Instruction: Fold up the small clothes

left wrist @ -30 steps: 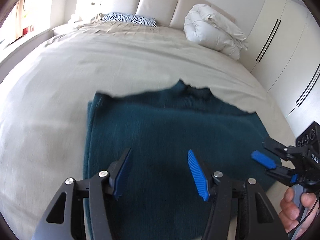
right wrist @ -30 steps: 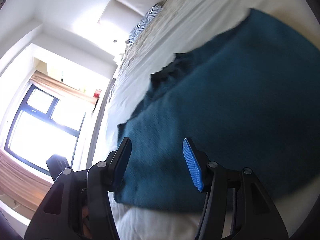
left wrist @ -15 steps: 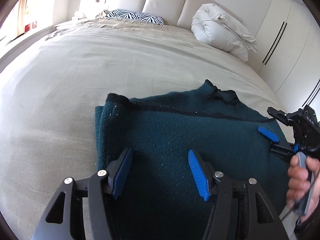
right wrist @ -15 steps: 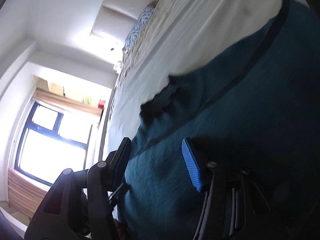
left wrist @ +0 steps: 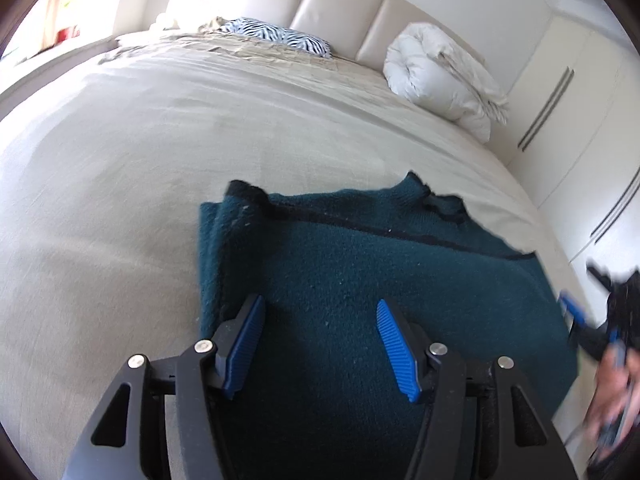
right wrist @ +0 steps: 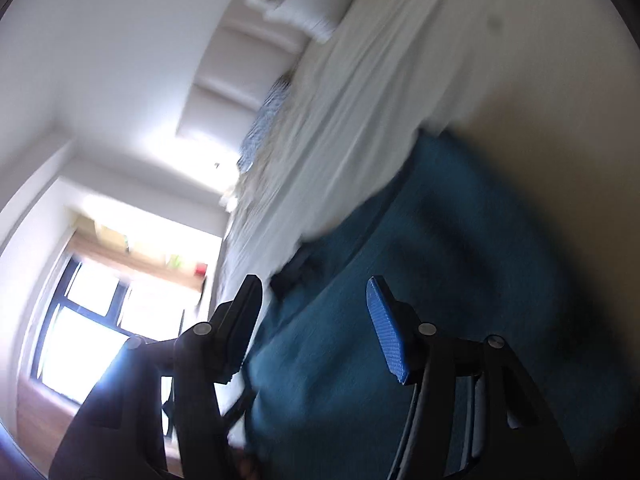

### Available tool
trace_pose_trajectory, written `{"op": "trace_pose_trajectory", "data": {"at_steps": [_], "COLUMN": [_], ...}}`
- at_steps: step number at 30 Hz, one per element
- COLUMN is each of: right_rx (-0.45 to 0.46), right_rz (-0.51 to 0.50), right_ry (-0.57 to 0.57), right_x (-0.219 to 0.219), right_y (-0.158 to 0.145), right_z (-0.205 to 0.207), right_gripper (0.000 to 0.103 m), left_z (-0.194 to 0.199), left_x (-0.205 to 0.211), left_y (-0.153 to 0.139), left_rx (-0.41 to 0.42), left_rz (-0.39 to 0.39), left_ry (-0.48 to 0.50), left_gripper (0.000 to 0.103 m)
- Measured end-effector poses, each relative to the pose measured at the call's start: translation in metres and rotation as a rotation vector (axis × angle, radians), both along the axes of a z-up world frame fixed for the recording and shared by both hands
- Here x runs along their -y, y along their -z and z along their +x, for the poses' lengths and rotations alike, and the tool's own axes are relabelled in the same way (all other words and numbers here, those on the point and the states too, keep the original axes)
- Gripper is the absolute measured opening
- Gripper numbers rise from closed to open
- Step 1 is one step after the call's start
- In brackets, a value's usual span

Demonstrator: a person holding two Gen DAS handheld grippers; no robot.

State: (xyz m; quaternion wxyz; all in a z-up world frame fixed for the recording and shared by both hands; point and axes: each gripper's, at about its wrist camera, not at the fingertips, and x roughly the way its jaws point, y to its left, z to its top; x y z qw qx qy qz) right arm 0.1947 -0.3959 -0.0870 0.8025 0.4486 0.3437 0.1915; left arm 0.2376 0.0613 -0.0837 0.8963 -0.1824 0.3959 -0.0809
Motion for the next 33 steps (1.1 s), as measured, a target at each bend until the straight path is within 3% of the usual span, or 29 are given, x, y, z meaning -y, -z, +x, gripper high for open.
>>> {"op": "trace_pose_trajectory", "data": {"at_steps": [4,7,10,13,16,20,25,33], "right_rx": [-0.037,-0.088,-0.098,-0.112,-0.130,-0.094,-0.082,-0.066], "right_rz": [0.028,-0.034,-0.022,-0.008,0.036,0.071,0.055,0.047], "right_ry": [-0.242,-0.349,-0.337,-0.254,-0.124,-0.083,-0.132,-0.211], "right_x": [-0.081,-0.126,-0.126,-0.094,-0.050,-0.024,-0.034,-0.088], "right_y": [0.021,0.045,0.055,0.052,0.050,0.037,0.028,0.016], "right_z": [-0.024,-0.037,-0.040,-0.046,-0.055,-0.070,-0.078,-0.059], "right_gripper": [0.057,0.057,0.057,0.057,0.057,0.059,0.059,0.059], "left_z": [-0.028,-0.050,-0.072,-0.091,-0.098,-0.094,-0.074,-0.045], "left_x": [-0.016,-0.028,-0.042,-0.056,-0.069,-0.074,-0.070,-0.059], "left_y": [-0.007,-0.010,-0.006,-0.004,0.000,0.005,0.015,0.021], "left_rx": [0.018,0.012,-0.018,-0.031,-0.047,-0.082,-0.153,-0.270], "left_rz": [-0.051,-0.058,-0.096,-0.112,-0.192,-0.305,-0.388,-0.496], "left_ry": [-0.037,-0.066,-0.074,-0.103,-0.129,-0.098,-0.062,0.017], "left_gripper": [0.061,0.061,0.061,0.064,0.071,0.074,0.074,0.074]}}
